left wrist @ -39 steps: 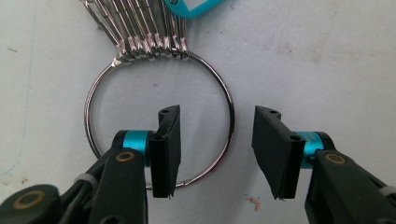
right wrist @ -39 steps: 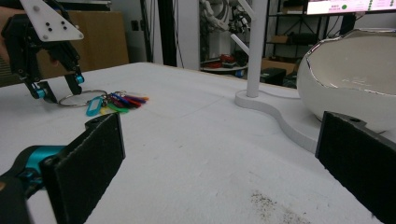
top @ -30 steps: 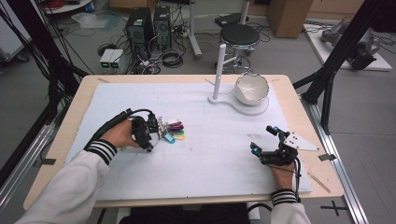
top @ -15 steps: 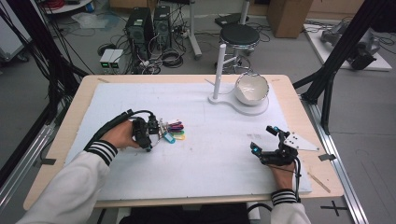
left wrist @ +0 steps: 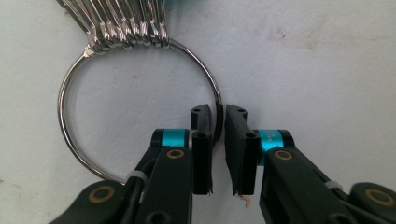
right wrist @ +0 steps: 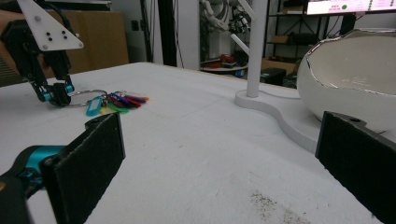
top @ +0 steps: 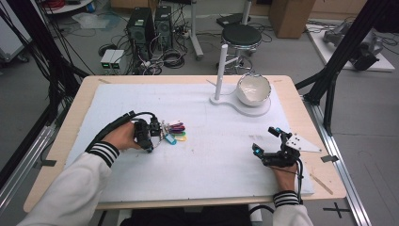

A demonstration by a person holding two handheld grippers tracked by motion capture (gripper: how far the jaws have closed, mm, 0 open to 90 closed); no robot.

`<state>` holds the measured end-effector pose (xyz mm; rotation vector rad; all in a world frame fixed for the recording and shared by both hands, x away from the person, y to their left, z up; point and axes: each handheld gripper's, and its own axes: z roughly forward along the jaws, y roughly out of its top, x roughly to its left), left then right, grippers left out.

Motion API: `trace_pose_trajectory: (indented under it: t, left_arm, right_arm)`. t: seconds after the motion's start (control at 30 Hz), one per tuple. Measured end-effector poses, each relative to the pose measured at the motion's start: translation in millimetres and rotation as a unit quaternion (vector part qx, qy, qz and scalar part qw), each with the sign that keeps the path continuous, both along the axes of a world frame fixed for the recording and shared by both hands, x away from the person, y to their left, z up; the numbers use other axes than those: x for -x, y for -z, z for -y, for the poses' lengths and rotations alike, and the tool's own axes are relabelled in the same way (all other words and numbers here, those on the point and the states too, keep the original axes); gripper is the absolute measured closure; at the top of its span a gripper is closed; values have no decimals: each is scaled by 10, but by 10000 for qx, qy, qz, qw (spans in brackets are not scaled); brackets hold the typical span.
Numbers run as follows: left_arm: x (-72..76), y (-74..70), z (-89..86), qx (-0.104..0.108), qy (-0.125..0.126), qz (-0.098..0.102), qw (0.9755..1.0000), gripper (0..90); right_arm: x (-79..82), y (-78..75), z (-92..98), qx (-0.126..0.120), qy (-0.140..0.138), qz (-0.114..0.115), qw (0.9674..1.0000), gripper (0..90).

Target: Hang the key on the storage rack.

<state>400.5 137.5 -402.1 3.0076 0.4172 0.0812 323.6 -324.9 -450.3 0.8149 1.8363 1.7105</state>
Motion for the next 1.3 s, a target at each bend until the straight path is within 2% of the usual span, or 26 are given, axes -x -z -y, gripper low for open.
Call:
trace_pose_trajectory:
  t: [0.5, 0.6, 0.77, 0.93, 0.97, 1.0, 1.1, 1.3]
  left_arm:
    - [21, 4, 25, -69, 64, 69, 9999, 856]
    - [16, -19, 27, -92, 42, 160, 9998, 858]
    - [-2, -142, -5, 91, -41, 259, 9996, 862]
    - [-4, -325, -63, 344, -128, 458, 9983, 866]
    - [6, -360, -71, 445, -195, 515, 9975, 866]
    - [0, -406, -82, 433, -130, 571, 9973, 867]
    - [10, -515, -106, 568, -177, 720, 9956, 870]
    - [7, -668, -155, 978, -297, 848, 9911, 874]
  right_arm:
    - [-3, 0, 1, 2, -2, 13, 10000, 9]
    - [1, 0, 0, -13, 4, -12, 10000, 9]
    - [2, 0, 3, -8, 8, -26, 10000, 9]
    - [1, 0, 3, -17, 12, -31, 10000, 9]
    - [2, -1, 2, -21, 12, -37, 10000, 9]
    - [2, 0, 3, -22, 10, -37, 10000, 9]
    - [2, -1, 4, -32, 2, -45, 10000, 9]
    - [-5, -1, 10, -33, -7, -3, 10000, 9]
